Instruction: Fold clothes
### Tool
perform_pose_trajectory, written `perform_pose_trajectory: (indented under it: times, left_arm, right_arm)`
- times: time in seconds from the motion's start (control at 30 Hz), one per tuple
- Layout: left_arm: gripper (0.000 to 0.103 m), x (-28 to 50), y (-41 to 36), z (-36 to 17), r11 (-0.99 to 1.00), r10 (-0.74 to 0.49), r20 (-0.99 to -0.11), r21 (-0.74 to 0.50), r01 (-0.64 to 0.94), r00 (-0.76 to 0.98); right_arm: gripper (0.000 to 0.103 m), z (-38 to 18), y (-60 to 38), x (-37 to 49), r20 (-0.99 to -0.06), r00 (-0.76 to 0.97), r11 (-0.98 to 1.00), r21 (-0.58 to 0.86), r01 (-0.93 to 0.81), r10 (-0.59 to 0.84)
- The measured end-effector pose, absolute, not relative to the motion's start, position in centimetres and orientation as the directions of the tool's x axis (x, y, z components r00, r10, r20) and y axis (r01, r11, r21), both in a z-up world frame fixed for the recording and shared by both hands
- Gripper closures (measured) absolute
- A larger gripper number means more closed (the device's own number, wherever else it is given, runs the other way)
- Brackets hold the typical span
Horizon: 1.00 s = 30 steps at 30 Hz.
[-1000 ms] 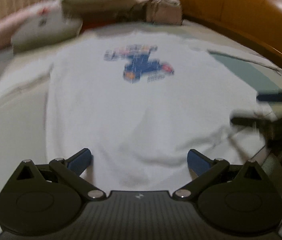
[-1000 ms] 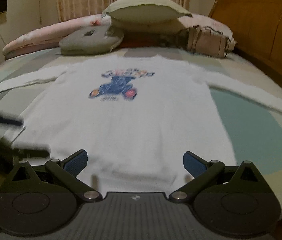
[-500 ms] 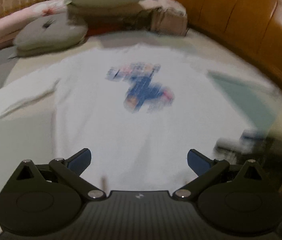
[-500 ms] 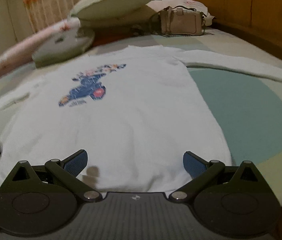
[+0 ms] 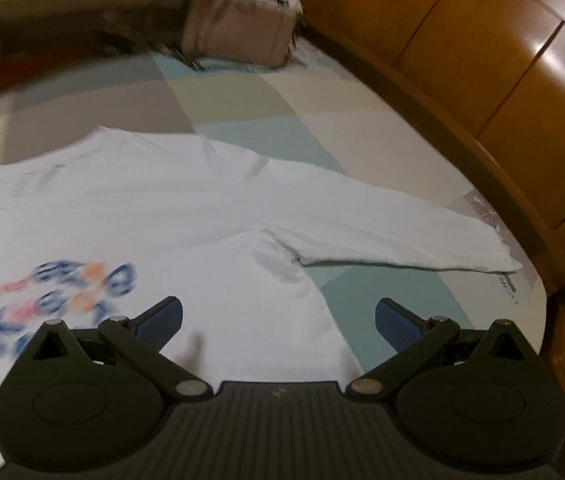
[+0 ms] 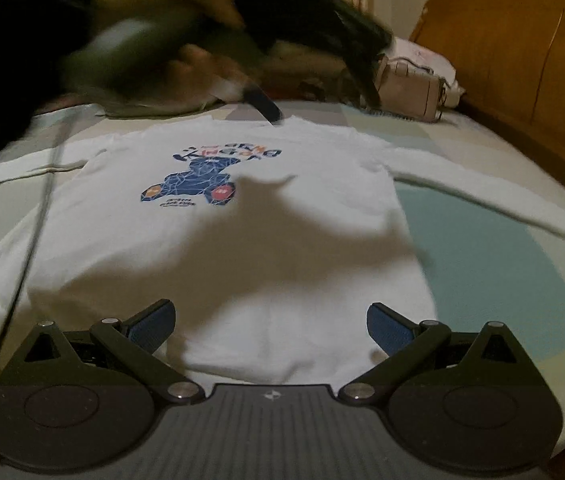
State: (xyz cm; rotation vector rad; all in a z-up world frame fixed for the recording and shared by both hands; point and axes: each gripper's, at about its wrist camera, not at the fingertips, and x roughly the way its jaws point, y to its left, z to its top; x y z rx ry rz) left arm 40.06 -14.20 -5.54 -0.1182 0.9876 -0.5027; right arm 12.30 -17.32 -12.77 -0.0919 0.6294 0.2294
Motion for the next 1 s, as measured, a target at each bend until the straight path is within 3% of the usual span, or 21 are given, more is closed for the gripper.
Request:
perform_pose_trajectory:
  times: [0.3, 0.73, 0.9, 1.0]
  left_arm:
    - [0.001, 47.8, -14.3, -10.3, 0.877, -0.478, -0.759, -0.390, 0.280, 0.443]
    - [0.001, 56.1, -15.2, -11.5, 0.918, -0.396, -0.716, -0.290, 0.271, 0.575]
    - [0.001, 57.0, -15.7, -11.1, 0.933, -0.360, -0.719, -0.271, 0.237, 0.594]
    - [0.001, 55.6, -15.2, -9.7, 0.917, -0.399, -0.699, -0.300, 0.263, 0.593]
  right_arm:
    - [0.000, -12.9, -18.8, 13.1, -0.599, 0.798, 0.993, -0.048, -0.111, 0.060]
    - [0.000, -14.0, -19.0, 14.6, -0.655, 0.752, 0.993, -0.023, -0.112, 0.070]
    - [0.000, -14.0, -19.0, 14.8, -0.656, 0.752, 0.994, -0.013, -0.106, 0.072]
    - [0.000, -14.0, -18.8, 14.7, -0.650, 0.757, 0.995, -0.018, -0.102, 0.066]
